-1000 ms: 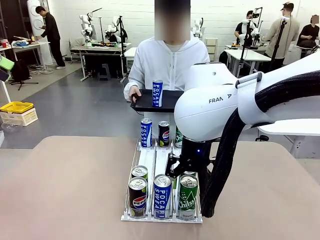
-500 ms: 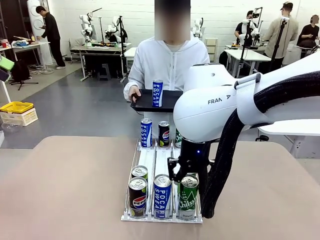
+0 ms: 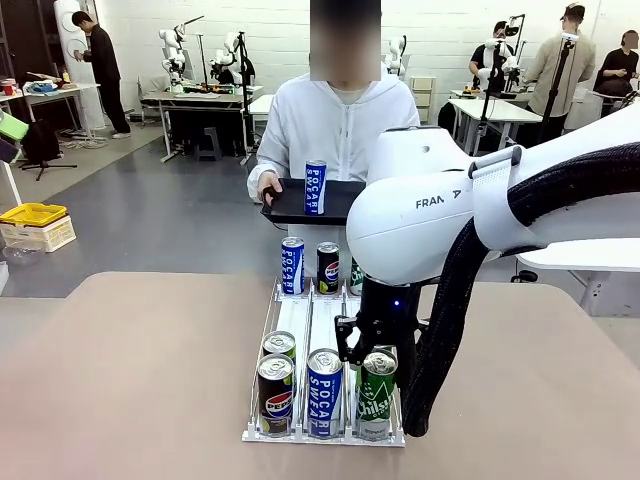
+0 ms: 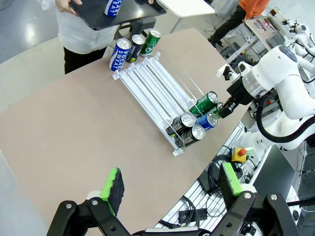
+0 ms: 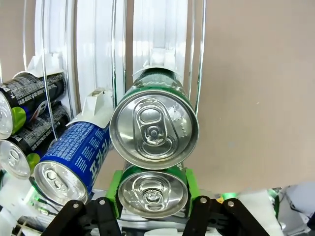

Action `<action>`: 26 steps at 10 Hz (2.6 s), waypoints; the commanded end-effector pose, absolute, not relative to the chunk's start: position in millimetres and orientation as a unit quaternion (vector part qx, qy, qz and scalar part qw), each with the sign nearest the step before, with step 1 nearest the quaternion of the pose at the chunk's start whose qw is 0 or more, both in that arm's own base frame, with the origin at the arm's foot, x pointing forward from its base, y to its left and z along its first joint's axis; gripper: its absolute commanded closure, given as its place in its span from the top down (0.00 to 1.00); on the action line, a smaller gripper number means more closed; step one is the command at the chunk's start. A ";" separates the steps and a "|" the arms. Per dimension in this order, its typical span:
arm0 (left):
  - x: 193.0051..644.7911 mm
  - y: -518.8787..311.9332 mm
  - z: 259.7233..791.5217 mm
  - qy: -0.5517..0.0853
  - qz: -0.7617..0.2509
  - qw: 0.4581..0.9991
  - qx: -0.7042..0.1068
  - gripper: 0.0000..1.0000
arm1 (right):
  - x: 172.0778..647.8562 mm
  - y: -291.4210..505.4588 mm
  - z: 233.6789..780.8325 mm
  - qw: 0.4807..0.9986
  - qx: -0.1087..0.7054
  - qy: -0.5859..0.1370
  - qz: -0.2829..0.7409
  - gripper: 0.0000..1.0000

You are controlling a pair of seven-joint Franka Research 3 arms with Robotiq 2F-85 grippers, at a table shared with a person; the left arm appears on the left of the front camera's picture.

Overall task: Retrieve and hand over the desired beverage to the person.
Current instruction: Pick up another can of the same type that the person held from the Automatic Can Dispenser, then place the picked can on the Handle tray extended by the person.

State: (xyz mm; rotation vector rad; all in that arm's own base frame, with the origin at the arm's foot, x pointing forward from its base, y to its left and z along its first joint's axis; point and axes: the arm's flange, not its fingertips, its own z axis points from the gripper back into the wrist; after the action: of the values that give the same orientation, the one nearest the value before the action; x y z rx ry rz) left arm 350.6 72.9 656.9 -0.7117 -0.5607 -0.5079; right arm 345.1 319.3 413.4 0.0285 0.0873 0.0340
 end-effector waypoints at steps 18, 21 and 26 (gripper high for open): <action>351.7 73.8 657.6 -0.278 -0.246 0.862 -0.345 1.00 | 406.2 288.9 709.8 0.997 0.056 -0.037 0.041 0.02; 351.7 73.8 657.6 -0.278 -0.246 0.862 -0.345 1.00 | 414.1 287.3 704.2 0.998 0.039 -0.034 0.024 0.02; 351.7 73.8 657.6 -0.278 -0.246 0.862 -0.345 1.00 | 414.1 287.3 704.2 0.998 0.039 -0.034 0.024 0.02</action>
State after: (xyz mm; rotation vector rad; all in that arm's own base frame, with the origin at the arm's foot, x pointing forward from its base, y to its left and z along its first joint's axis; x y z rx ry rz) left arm 350.7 73.3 656.9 -0.7112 -0.5608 -0.5065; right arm 414.5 291.8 700.9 0.0881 -0.0542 0.0585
